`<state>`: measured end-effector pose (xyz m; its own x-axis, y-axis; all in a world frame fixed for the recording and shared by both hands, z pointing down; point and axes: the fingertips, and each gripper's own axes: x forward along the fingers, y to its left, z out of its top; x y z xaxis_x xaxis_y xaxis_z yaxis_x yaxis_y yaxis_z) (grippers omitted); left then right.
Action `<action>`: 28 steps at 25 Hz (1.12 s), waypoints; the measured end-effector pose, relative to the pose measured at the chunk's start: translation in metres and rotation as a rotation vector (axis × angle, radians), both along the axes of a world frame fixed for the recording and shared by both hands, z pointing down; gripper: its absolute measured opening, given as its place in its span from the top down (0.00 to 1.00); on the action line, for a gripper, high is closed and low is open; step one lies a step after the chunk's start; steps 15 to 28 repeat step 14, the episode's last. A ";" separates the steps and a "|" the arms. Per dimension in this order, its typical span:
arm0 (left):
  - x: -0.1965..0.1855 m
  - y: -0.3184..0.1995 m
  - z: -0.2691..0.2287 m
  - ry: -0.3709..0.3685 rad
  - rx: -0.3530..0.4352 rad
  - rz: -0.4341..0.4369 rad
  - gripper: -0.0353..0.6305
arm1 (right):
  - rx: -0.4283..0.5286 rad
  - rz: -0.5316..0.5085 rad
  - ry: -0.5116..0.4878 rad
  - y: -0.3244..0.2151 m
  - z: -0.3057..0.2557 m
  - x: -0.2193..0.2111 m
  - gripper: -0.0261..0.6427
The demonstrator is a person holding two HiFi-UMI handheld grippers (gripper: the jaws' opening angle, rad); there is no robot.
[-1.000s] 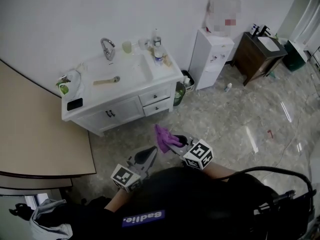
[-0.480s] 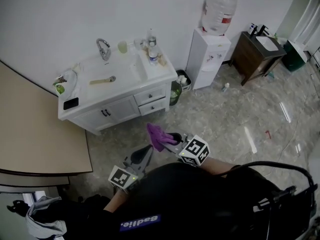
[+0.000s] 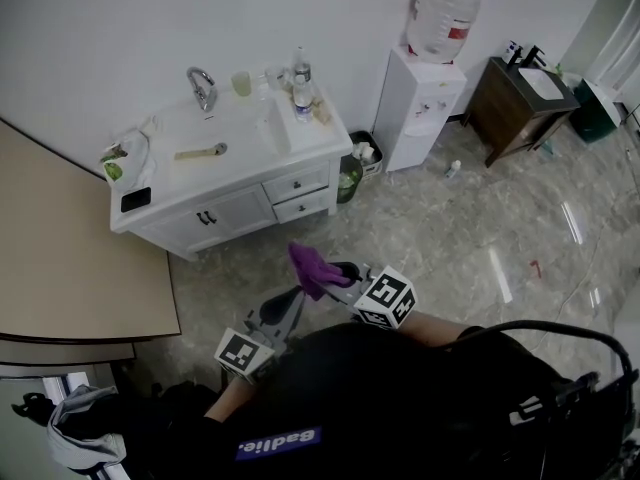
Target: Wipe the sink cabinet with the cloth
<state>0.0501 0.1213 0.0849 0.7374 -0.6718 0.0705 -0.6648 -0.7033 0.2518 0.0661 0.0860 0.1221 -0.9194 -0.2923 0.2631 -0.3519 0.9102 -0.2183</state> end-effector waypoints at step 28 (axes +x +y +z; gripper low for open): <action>0.008 0.000 0.001 -0.018 0.024 0.022 0.95 | -0.011 0.016 -0.012 -0.004 0.005 0.004 0.86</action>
